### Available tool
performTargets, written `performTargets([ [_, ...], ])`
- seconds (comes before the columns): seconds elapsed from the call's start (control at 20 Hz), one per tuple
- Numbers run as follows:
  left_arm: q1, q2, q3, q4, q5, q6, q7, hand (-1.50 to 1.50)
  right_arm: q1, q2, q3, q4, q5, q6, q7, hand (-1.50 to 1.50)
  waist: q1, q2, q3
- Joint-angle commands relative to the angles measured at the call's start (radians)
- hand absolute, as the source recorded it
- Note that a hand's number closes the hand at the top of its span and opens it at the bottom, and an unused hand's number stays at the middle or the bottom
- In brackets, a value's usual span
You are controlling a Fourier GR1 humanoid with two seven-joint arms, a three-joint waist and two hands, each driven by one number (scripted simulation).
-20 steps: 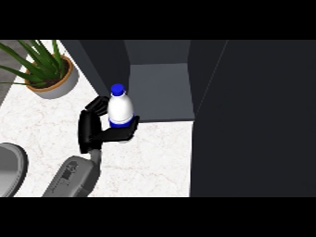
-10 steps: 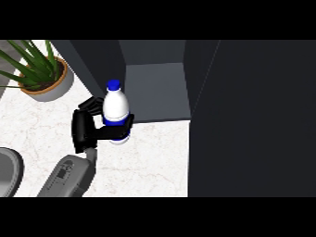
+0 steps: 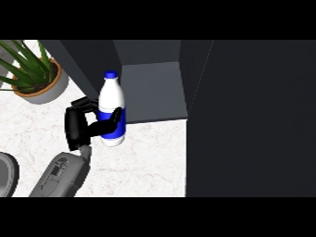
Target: Pick up the bottled water, place it into the cabinet and close the cabinet
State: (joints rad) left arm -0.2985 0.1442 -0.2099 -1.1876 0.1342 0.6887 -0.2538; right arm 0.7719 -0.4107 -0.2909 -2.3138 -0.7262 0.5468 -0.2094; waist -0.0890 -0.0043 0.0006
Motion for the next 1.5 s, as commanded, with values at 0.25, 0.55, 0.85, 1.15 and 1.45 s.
performTargets([
  [0.25,-0.273,-0.020,-0.041,0.136,-0.038,-0.015,0.126,-1.50,-0.028,-0.026,0.002,-0.034,-0.033,-0.007,0.016,-1.50,-0.076,0.032,-0.002],
  [0.55,-0.287,-0.012,-0.057,0.135,-0.046,-0.026,0.126,-1.50,-0.050,-0.020,0.029,-0.038,-0.021,-0.037,0.028,-1.50,-0.070,0.032,-0.003],
  [0.85,-0.301,-0.022,-0.036,0.064,0.002,-0.076,0.067,-1.50,-0.068,-0.033,0.014,-0.021,-0.027,-0.033,0.019,-1.50,-0.073,0.025,-0.005],
  [1.15,-0.314,-0.041,-0.031,0.060,0.026,-0.109,0.044,-1.50,-0.067,-0.038,0.024,-0.052,-0.024,-0.048,0.035,-1.50,-0.065,0.020,-0.005],
  [1.45,-0.265,-0.106,-0.058,0.024,0.035,-0.119,-0.014,-1.50,-0.072,-0.043,0.006,-0.052,-0.022,-0.087,0.051,-1.50,-0.023,0.010,-0.005],
])
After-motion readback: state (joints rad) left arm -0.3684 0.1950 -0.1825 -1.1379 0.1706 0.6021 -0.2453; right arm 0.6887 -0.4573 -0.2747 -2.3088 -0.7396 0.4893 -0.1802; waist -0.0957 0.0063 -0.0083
